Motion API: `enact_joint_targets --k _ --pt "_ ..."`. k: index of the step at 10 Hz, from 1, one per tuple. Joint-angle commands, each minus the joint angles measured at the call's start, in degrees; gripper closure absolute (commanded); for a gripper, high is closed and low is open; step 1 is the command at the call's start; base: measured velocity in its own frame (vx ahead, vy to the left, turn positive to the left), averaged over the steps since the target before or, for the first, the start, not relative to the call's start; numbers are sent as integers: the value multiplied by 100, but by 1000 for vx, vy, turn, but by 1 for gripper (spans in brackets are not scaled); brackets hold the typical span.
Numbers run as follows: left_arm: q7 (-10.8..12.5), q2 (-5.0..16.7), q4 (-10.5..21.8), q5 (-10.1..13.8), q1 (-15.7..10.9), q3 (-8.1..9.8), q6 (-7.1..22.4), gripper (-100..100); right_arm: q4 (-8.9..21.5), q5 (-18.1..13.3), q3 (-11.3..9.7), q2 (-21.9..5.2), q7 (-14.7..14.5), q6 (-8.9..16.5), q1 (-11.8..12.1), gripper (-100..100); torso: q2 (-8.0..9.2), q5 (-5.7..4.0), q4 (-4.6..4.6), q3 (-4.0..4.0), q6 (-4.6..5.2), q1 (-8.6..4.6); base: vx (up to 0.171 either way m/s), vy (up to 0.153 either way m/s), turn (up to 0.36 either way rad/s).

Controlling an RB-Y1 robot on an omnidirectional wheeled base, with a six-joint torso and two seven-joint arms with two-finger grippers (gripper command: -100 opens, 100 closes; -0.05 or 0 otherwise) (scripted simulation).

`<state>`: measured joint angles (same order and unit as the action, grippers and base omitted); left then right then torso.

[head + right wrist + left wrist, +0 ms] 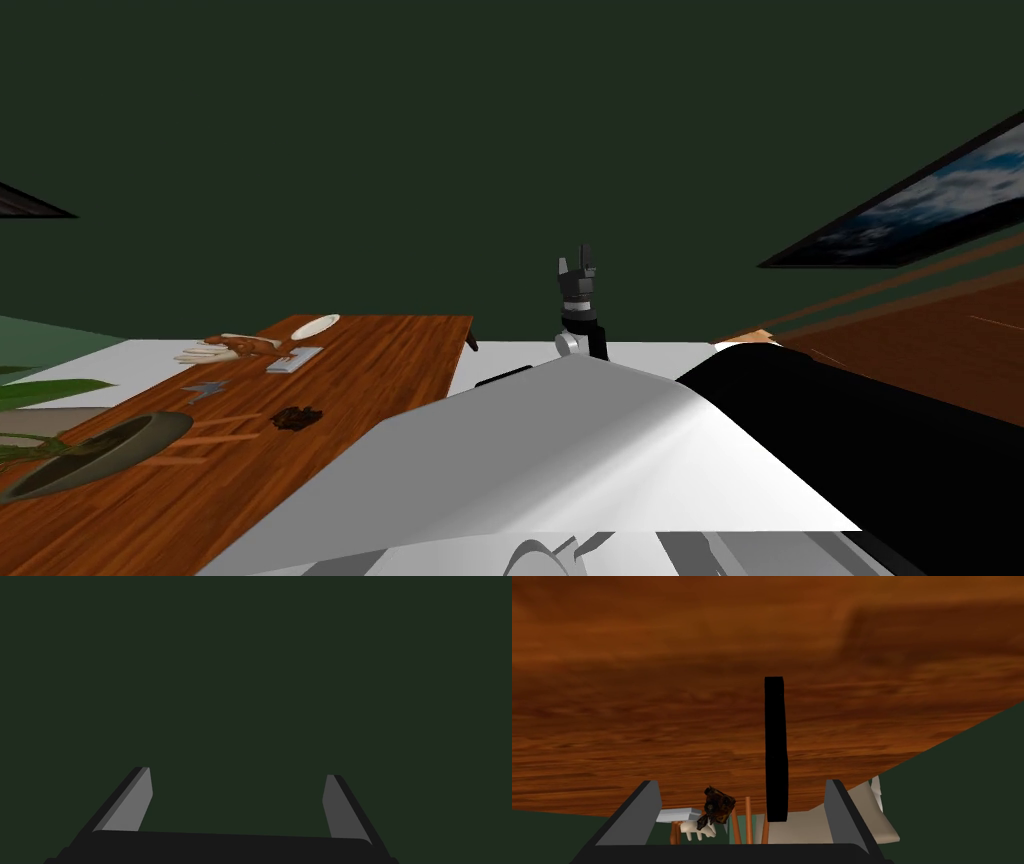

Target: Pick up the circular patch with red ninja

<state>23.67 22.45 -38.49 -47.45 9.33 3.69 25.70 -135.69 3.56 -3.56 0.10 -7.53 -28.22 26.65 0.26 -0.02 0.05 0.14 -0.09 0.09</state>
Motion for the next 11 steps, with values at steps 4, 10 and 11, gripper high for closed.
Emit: enact_joint_targets --k 4,10,11 --pt "701 132 -16 99 137 -618 361 -100 0 0 0 0 0 0 -1 0 -3 -1 0 -2 4 2 -34 21 -113" --pt "1455 252 -37 211 246 -1145 650 -100 0 0 0 0 0 0 1 0 -4 0 -1 -2 -3 0 -32 9 -72" --pt "1491 253 -39 214 249 -1158 659 100 0 0 0 0 0 0 1 0 -12 -1 -2 -7 -2 -3 0 0 0"
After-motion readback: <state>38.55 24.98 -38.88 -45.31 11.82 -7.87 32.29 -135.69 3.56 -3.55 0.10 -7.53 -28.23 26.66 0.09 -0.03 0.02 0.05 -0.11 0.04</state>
